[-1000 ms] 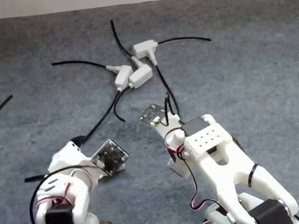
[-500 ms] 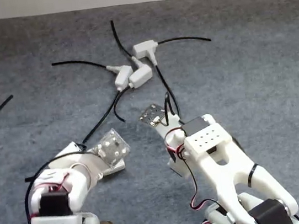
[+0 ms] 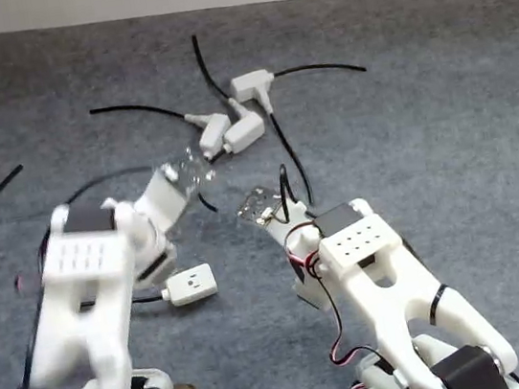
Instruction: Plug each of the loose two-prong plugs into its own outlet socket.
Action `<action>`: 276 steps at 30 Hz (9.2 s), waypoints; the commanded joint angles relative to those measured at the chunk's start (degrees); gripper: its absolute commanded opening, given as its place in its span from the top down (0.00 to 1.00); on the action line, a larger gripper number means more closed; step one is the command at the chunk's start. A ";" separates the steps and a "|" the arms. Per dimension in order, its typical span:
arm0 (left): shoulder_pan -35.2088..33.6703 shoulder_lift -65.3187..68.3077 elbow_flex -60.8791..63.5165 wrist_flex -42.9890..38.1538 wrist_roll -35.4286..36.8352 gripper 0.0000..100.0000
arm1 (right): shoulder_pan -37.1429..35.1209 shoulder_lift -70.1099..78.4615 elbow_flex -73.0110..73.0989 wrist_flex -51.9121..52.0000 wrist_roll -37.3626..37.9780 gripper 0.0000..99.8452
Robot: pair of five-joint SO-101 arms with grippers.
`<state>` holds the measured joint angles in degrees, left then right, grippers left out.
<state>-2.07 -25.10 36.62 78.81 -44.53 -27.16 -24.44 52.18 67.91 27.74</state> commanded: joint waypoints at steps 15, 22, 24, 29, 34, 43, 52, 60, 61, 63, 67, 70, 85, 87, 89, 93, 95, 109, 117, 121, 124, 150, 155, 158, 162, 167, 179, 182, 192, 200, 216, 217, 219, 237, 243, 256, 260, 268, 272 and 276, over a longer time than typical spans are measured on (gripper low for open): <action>9.80 17.89 -10.59 10.73 -4.92 0.82 | -11.74 -0.13 -2.33 3.03 8.62 0.54; 11.47 24.66 -8.66 3.69 -3.69 0.82 | -11.65 -0.22 1.01 1.19 8.53 0.54; 10.95 25.63 -8.48 1.85 -3.78 0.82 | -11.65 -0.48 1.01 1.36 8.44 0.54; 7.16 30.46 -8.75 -2.46 -6.15 0.82 | -9.98 -0.75 1.01 1.63 6.42 0.54; 3.38 35.03 -8.75 -5.98 -7.03 0.82 | -8.13 -0.75 1.01 1.63 6.42 0.54; -3.12 36.53 -25.10 -0.79 -9.58 0.82 | -8.48 -0.31 0.92 1.63 6.24 0.54; -5.58 36.53 -36.44 20.40 -16.79 0.89 | -8.48 -0.31 0.57 1.71 6.24 0.54; 3.03 30.29 -24.66 22.42 -17.93 0.88 | -8.48 -0.22 0.92 1.36 6.42 0.54; 4.18 29.05 -22.81 22.33 -19.69 0.86 | -8.48 -0.22 0.92 1.36 6.51 0.54; 6.81 26.77 -18.95 20.92 -21.45 0.79 | -8.40 -0.22 0.92 1.36 6.51 0.54; 11.47 23.34 -13.76 17.85 -24.53 0.70 | -8.31 -0.22 0.92 1.54 6.59 0.54; 13.93 22.55 -12.18 17.93 -29.71 0.72 | -8.31 -0.22 0.92 1.63 6.59 0.54; 13.14 22.55 -2.77 18.46 -35.08 0.83 | -8.31 -0.22 1.01 1.63 6.59 0.54; 11.12 22.55 -1.80 16.00 -35.96 0.83 | -8.31 -0.22 1.01 1.71 6.59 0.54; 9.45 22.64 -1.45 13.80 -36.13 0.83 | -8.31 -0.22 1.01 1.71 6.59 0.54; 8.31 23.60 -1.45 11.34 -37.80 0.83 | -8.31 -0.22 1.01 1.71 6.59 0.54; 8.40 26.07 -1.71 10.64 -38.15 0.83 | -8.31 -0.22 1.10 1.71 6.59 0.54; 4.44 41.27 -13.85 7.65 -41.14 0.82 | -8.22 -0.22 1.10 1.71 6.59 0.54; -3.12 51.21 -36.88 16.35 -44.22 0.76 | -8.22 -0.22 1.10 1.71 6.59 0.54; -6.02 56.31 -53.23 22.59 -43.96 0.76 | -8.22 -0.22 1.10 1.71 6.59 0.54; -7.43 58.42 -59.47 22.59 -43.87 0.76 | -8.22 -0.22 1.10 1.71 6.59 0.54; -36.00 44.18 -45.85 -8.79 11.16 0.83 | -7.60 -0.40 -1.45 3.91 3.96 0.54; -45.32 49.01 -50.33 -10.20 16.18 0.83 | -7.34 -0.66 -1.27 4.09 3.34 0.54; -50.59 52.35 -54.90 -10.11 18.73 0.83 | -7.34 -0.66 -1.36 4.09 3.34 0.54; -56.48 55.69 -60.18 -10.20 19.78 0.83 | -7.34 -0.57 -1.45 4.09 3.34 0.54; -59.65 58.77 -64.22 -10.02 16.26 0.83 | -7.60 -0.48 -1.27 4.09 3.34 0.54; -55.52 63.87 -65.10 -8.97 13.54 0.83 | -7.60 -0.31 -1.10 3.91 3.52 0.54; -55.08 64.31 -70.29 -5.27 13.63 0.83 | -7.60 -0.22 -1.10 3.74 3.60 0.54; -53.93 65.63 -74.77 1.76 13.27 0.83 | -7.60 -0.22 -1.01 3.74 3.60 0.54; -51.65 71.43 -74.59 2.11 13.10 0.83 | -7.60 -0.22 -1.01 3.91 3.60 0.54; -52.35 76.44 -74.51 6.86 8.44 0.99 | -7.60 -0.31 -1.01 4.09 3.60 0.54; -52.26 76.35 -74.59 7.38 8.26 0.99 | -7.60 -0.31 -1.01 4.09 3.60 0.54; -51.47 75.38 -74.68 8.00 6.77 0.99 | -7.25 -0.48 -1.19 4.26 3.60 0.54; -14.55 41.54 -57.19 18.46 8.79 0.99 | 30.29 -0.75 -12.79 5.76 3.52 0.54; 4.97 23.08 -30.11 5.71 12.92 0.99 | 48.48 -0.31 -18.77 5.76 8.97 0.54; 33.36 18.42 -12.97 0.79 11.60 0.99 | 46.64 -0.75 -11.82 5.49 10.90 0.54; 35.03 18.42 -11.12 -1.49 9.23 0.99 | 45.14 -0.75 -11.03 5.76 11.08 0.54; 35.38 18.33 -7.08 -4.04 9.05 0.85 | 38.20 -0.75 -8.04 5.76 11.08 0.54; 35.38 17.71 -7.69 -1.49 4.13 0.79 | 35.82 -0.75 -8.04 5.76 11.08 0.54; 34.95 17.71 -10.51 0.53 5.27 0.79 | 33.36 -0.75 -8.04 6.02 11.16 0.54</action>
<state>32.84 -4.26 28.97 77.85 -39.60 8.44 -23.56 44.44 73.89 38.02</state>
